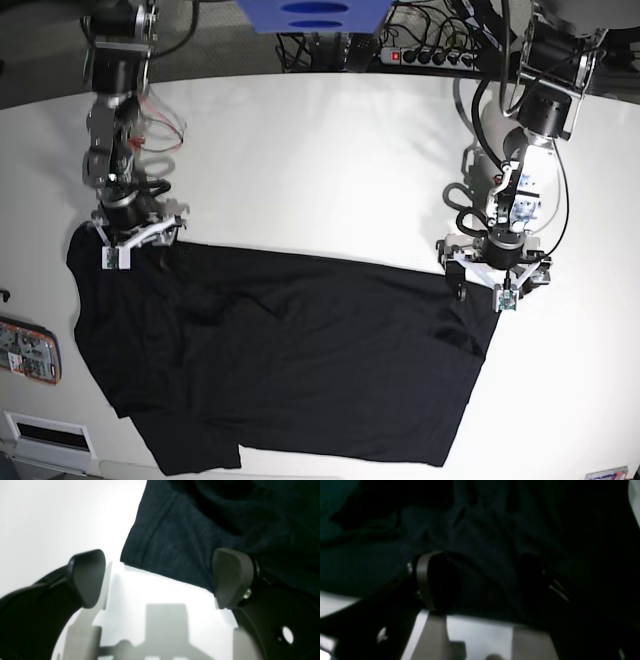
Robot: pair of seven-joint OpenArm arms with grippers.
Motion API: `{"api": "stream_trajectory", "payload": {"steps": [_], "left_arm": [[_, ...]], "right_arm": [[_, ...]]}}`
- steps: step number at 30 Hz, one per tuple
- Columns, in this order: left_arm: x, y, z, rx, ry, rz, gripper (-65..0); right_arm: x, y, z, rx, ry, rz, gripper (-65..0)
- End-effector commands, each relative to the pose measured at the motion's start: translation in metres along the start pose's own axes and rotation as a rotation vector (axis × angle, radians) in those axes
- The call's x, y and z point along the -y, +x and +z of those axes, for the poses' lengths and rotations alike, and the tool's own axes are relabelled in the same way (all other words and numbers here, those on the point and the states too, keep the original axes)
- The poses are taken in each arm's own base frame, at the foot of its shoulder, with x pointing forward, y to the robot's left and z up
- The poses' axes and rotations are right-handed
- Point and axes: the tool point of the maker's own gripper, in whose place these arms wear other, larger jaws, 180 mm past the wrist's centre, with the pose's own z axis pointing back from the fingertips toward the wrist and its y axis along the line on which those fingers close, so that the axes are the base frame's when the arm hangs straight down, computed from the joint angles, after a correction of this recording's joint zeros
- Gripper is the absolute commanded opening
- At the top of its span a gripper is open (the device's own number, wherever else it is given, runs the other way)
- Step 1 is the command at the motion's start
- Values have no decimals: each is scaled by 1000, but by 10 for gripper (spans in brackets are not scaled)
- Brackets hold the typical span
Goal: Fold the T-shirt properly
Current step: 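Release the shirt and raise both grippers back toward the collar, then grasp the shirt edge with both grippers and pull it back flat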
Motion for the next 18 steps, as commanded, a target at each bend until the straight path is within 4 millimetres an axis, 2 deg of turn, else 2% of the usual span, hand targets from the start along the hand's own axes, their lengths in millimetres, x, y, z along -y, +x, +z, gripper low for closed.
{"api": "stream_trajectory", "payload": {"steps": [1,3,5,8,10,12,15,17,18], "left_arm": [[-15,-73,17,-285,41,-63,0],[-18,-75,27,-275,29,-80,0],[-10,-70,37,-245,2,-89,0],[-6,-74,56,-231,-23,-103,0],[-19,-83,64,-245,5,-81,0],[-29,-82,65,-242,31,-62,0],[-35,-60,63,-189,47,-45,0],[-35,-33,65,-144,44,-23,0],[-33,-13,65,-117,39,-12,0]], "right_arm": [[1,-23,5,-115,-1,20,-219],[-1,-20,9,-104,4,30,-219],[-2,-19,13,-102,4,39,-219],[-5,-28,26,-128,9,56,-219],[-7,-32,34,-131,13,65,-219],[-9,-27,36,-116,17,72,-219],[-12,-15,35,-91,22,84,-219],[-13,-12,36,-98,23,90,-219],[-13,-12,36,-112,22,95,-219]]}}
